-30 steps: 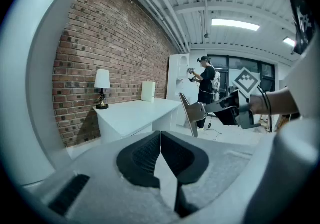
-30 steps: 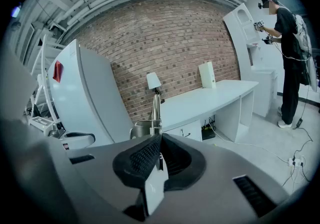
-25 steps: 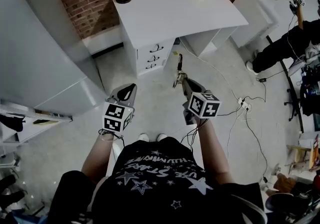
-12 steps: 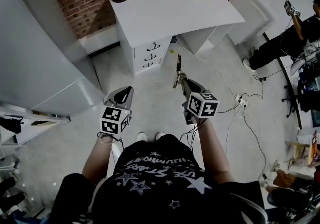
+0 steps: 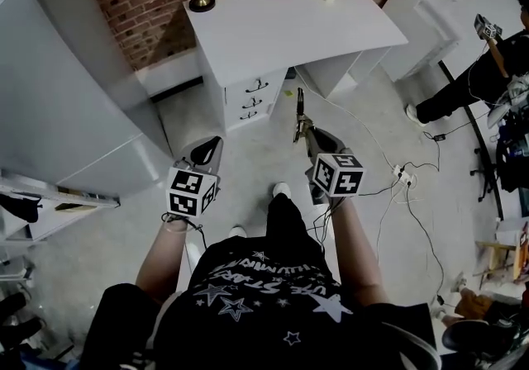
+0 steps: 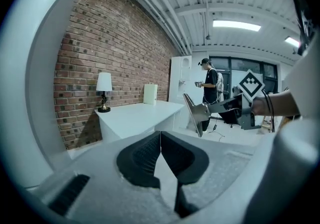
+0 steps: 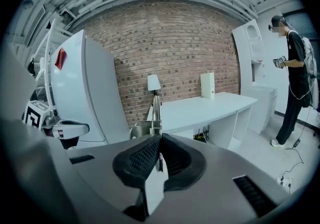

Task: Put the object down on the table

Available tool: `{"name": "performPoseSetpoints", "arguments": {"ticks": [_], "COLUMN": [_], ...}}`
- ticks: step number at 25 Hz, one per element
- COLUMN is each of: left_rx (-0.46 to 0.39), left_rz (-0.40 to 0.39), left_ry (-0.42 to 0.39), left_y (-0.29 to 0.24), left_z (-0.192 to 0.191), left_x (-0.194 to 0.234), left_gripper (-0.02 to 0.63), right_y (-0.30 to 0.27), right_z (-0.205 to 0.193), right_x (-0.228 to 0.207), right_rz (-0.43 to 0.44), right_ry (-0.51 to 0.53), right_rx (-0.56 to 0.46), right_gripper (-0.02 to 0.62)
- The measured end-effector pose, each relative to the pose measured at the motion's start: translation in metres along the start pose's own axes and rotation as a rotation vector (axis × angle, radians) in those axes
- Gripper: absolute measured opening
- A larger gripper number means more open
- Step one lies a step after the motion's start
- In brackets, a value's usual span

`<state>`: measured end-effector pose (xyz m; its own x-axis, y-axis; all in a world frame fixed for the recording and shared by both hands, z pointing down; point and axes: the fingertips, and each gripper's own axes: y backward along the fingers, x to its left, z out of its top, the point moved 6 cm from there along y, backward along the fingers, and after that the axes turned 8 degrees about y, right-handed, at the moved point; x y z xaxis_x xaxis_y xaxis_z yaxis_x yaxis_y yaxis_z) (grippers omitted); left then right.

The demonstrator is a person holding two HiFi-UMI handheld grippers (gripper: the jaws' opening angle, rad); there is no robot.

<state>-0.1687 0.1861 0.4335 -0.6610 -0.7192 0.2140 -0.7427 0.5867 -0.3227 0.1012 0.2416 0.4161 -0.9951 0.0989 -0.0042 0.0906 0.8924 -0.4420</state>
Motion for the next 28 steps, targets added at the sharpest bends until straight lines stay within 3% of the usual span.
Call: {"name": "performPoseSetpoints", "arguments": {"ticks": [8, 17, 28], "left_rx": [0.01, -0.024, -0.055], "left_rz": [0.082, 0.271, 0.436], "left_ry": [0.009, 0.034, 0.1], "left_y": [-0.057, -0.133, -0.181], "left_z": [0.02, 0.063, 0.081], "left_x": [0.003, 0.008, 0.003], "left_gripper": [0.02, 0.021, 0.021], "right_y": [-0.061, -0.16, -0.224], "right_z": [0.015, 0.068, 0.1], "right_x": [-0.046, -0.126, -0.188], "right_rz": [0.099, 0.26, 0.377], "right_ry": [0.063, 0.128, 0.195], "right_rx": [0.014, -0.011, -0.01], "right_gripper": [0.014, 0.014, 0.014]}}
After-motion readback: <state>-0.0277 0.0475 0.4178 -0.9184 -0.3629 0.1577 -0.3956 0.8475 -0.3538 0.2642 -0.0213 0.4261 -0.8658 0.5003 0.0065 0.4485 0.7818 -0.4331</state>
